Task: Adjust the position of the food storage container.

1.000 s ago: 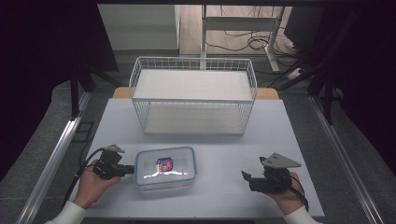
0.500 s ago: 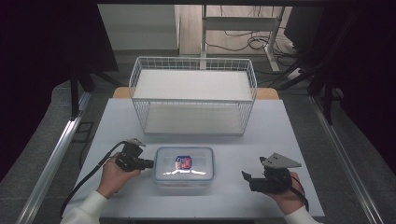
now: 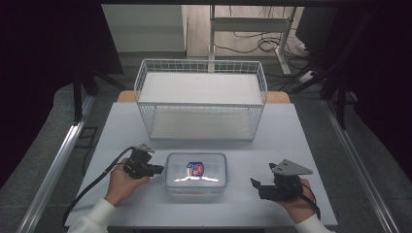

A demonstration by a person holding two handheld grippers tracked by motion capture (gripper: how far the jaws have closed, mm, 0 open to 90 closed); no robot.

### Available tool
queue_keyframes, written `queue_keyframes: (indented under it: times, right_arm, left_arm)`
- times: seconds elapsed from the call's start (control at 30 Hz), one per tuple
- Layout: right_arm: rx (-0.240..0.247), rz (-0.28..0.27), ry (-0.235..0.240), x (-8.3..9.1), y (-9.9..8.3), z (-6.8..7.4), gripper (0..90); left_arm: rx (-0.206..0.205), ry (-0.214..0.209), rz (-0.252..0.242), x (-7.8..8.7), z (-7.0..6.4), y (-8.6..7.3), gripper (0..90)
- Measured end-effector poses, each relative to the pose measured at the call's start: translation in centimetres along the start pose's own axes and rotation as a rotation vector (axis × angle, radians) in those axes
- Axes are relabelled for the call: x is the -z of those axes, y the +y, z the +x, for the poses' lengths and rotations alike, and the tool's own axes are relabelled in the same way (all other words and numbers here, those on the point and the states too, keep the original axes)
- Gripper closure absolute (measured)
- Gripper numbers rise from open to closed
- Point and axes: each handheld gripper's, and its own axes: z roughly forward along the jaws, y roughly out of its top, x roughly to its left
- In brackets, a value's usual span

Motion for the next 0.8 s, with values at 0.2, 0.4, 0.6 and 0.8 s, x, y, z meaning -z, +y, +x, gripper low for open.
queue_keyframes:
  times: [0.2, 0.4, 0.6, 0.8]
  right_arm:
    - [-0.007, -0.021, 0.018, -0.1, 0.1, 0.1, 17.0]
    - [-0.030, -0.035, 0.054, -0.5, 0.1, 0.1, 17.0]
    - [-0.021, -0.024, 0.072, -1.0, 0.1, 0.5, 17.0]
    - [-0.021, -0.022, 0.073, -0.9, 0.0, 0.5, 17.0]
  left_arm:
    - [0.048, 0.007, -0.097, 2.2, 0.4, -1.4, 88.8]
    - [0.067, 0.028, -0.222, 4.0, -0.6, -2.4, 54.3]
    - [0.072, -0.012, -0.238, 4.7, -1.3, -3.1, 29.4]
    - [0.070, -0.019, -0.244, 4.9, -1.5, -3.3, 27.4]
